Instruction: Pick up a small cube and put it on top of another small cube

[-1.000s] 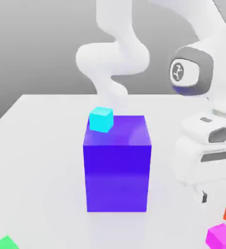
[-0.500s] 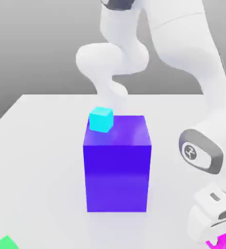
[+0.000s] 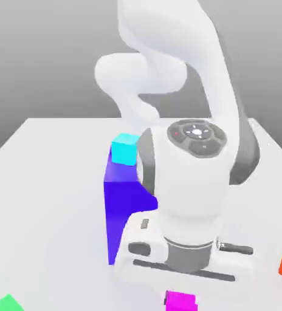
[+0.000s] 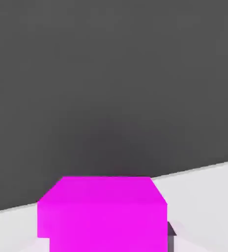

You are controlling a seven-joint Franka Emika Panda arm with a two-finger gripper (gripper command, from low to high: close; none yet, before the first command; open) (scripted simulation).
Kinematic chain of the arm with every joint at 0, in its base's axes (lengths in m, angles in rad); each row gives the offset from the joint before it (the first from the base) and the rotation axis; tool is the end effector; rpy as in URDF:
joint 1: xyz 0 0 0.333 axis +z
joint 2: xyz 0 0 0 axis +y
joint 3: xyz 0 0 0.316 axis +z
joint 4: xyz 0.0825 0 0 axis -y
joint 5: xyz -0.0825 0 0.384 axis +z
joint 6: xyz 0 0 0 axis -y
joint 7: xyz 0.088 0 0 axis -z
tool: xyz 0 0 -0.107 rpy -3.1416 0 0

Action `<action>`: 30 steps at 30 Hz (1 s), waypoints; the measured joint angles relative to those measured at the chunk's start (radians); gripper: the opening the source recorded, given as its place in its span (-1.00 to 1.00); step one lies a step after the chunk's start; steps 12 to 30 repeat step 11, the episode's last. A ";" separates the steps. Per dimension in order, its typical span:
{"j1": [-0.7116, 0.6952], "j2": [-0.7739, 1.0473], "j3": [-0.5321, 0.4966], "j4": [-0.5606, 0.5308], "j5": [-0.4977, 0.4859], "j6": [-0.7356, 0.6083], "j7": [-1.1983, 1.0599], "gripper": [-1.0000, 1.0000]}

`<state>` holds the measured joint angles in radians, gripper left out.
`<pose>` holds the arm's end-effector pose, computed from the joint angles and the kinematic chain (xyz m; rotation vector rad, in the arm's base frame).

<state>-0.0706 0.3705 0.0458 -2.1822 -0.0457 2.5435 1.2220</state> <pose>0.5601 -0.0131 0.2166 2.5722 -1.7824 -0.0031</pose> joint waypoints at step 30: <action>-0.192 0.089 -0.159 0.057 0.145 0.036 0.130 1.00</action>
